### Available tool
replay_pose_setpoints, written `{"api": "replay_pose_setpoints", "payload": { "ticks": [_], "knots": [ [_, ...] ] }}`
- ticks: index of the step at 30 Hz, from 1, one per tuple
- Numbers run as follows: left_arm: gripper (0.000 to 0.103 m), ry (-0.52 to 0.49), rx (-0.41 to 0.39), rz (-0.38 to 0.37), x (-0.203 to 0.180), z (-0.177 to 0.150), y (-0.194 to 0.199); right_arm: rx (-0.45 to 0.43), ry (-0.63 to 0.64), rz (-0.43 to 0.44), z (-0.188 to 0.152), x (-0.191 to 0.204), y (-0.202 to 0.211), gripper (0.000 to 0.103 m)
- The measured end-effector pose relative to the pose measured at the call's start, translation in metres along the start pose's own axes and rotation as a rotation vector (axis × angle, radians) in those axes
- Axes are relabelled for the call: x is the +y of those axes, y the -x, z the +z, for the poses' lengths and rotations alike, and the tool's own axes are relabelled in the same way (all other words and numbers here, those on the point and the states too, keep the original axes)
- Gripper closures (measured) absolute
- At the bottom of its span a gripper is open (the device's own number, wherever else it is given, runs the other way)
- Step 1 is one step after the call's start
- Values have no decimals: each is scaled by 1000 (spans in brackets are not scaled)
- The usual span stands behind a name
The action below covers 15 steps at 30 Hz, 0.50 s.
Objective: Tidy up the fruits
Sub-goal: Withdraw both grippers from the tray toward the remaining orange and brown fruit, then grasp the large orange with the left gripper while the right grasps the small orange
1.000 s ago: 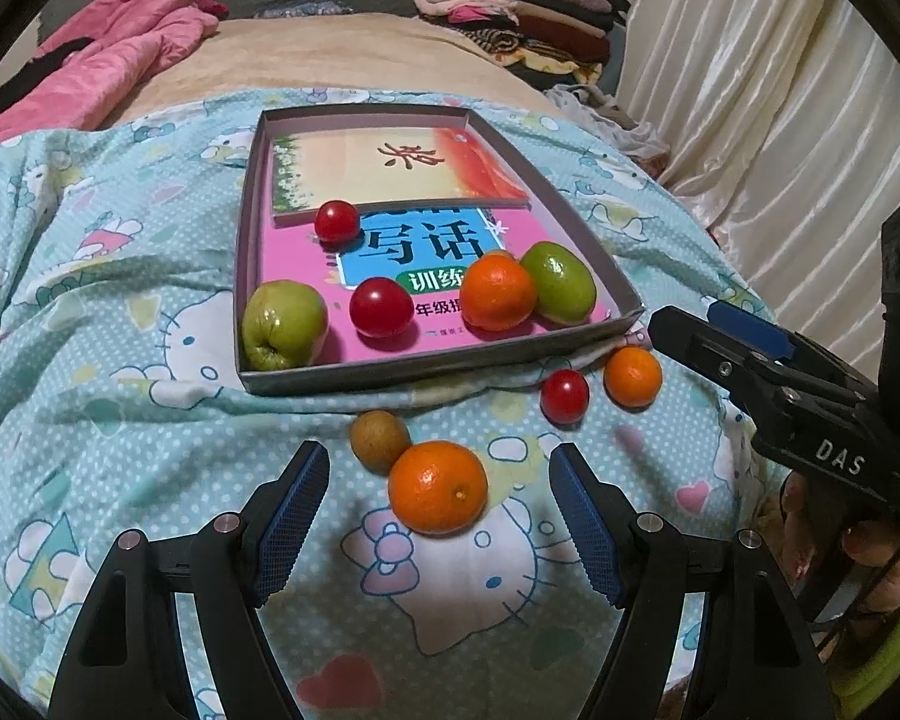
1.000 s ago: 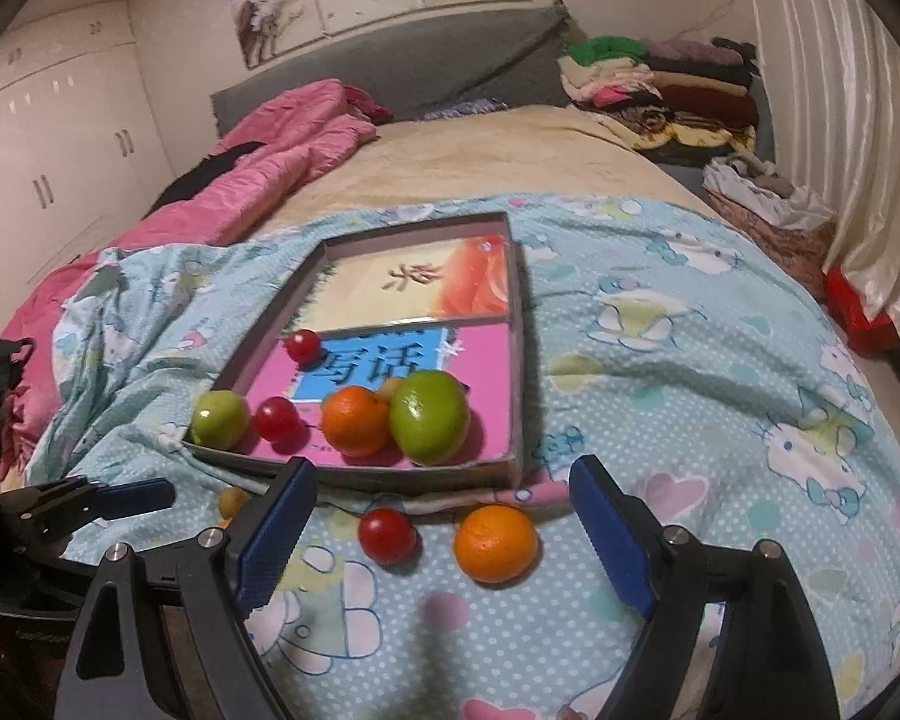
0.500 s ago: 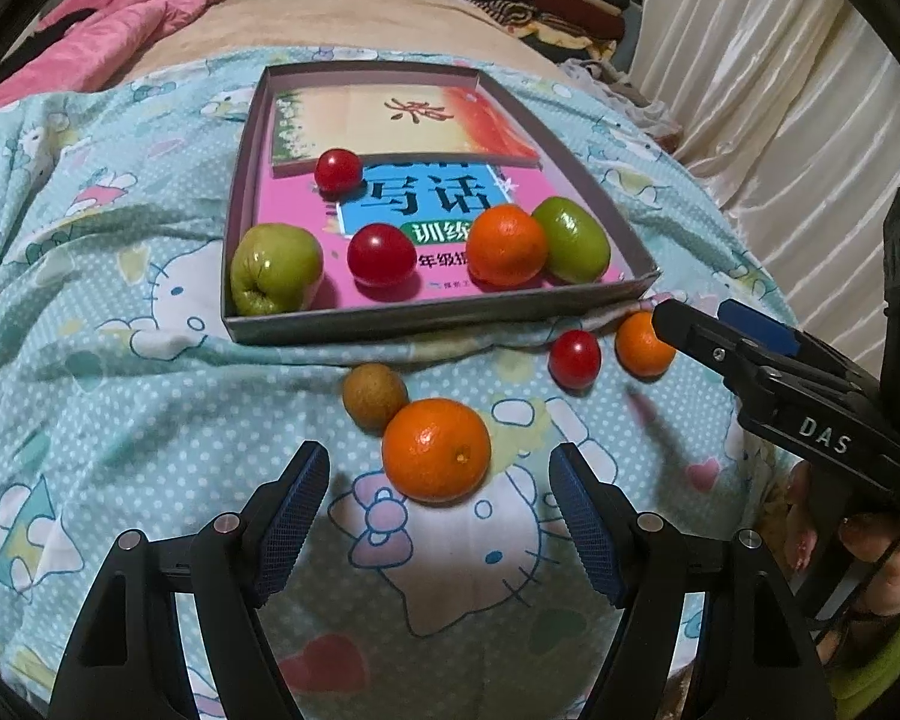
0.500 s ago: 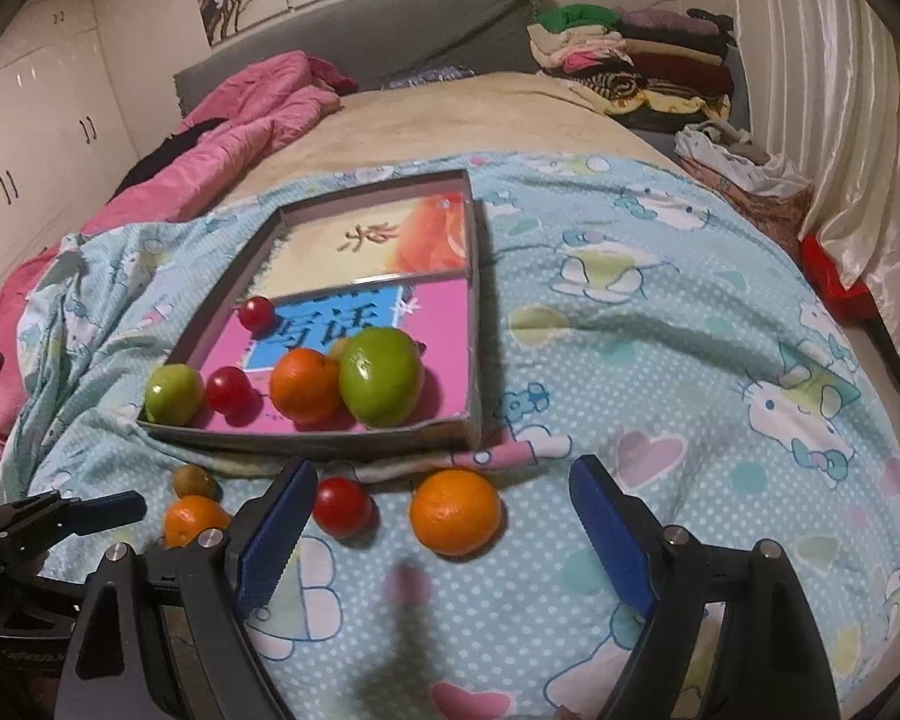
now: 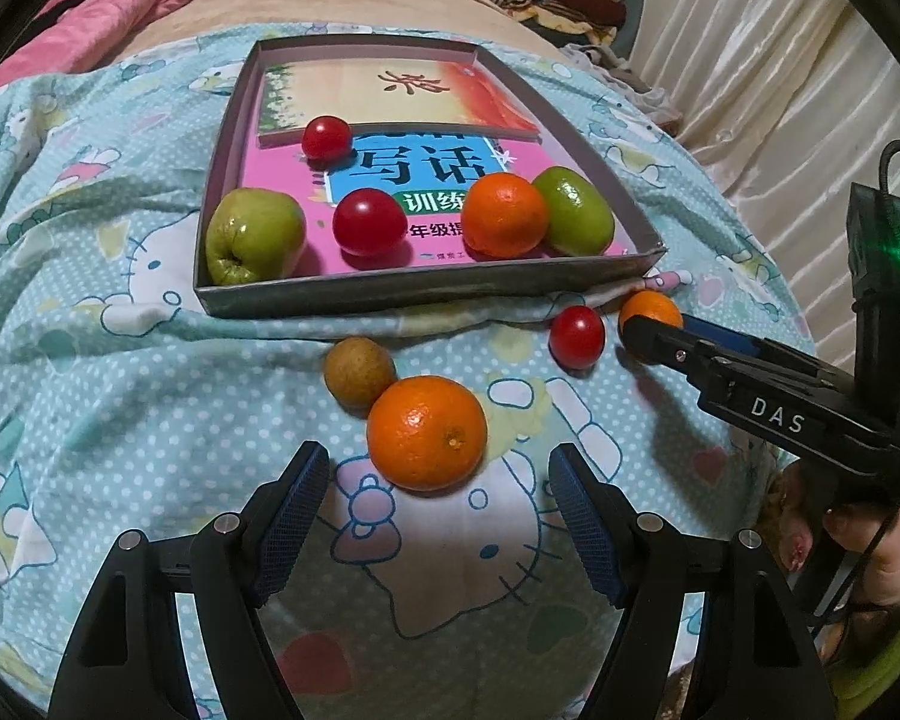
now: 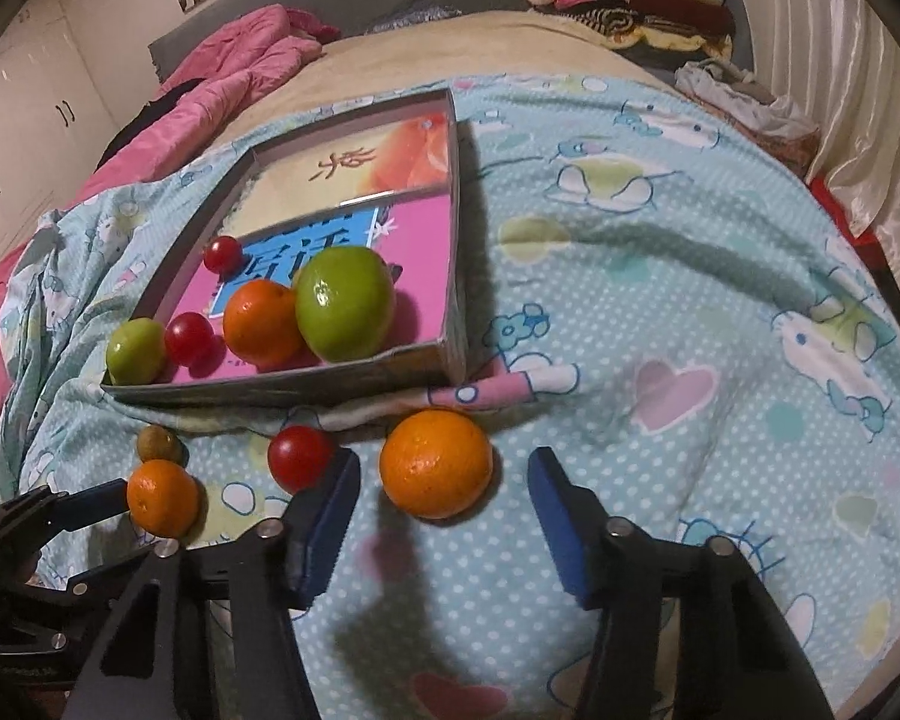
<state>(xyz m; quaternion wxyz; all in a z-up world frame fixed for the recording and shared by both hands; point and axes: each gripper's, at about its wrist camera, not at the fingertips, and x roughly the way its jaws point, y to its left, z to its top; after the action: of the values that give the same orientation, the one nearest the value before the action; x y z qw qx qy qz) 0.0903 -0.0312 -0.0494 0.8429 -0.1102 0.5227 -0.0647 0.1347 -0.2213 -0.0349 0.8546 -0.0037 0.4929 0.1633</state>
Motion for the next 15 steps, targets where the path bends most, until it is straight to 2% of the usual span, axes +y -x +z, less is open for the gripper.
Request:
{"api": "replay_pose_setpoints", "payload": {
  "ticks": [4,7,15],
  "knots": [
    [27,8,2,-15,2,1,-1,20,4,15,0,2,-6,56],
    [38,2,6,-21,0,1,-3,24,14,15,0,4,-9,58],
    [49,-9,-3,-6,-3,3,-7,21,29,8,2,6,-14,60]
  ]
}}
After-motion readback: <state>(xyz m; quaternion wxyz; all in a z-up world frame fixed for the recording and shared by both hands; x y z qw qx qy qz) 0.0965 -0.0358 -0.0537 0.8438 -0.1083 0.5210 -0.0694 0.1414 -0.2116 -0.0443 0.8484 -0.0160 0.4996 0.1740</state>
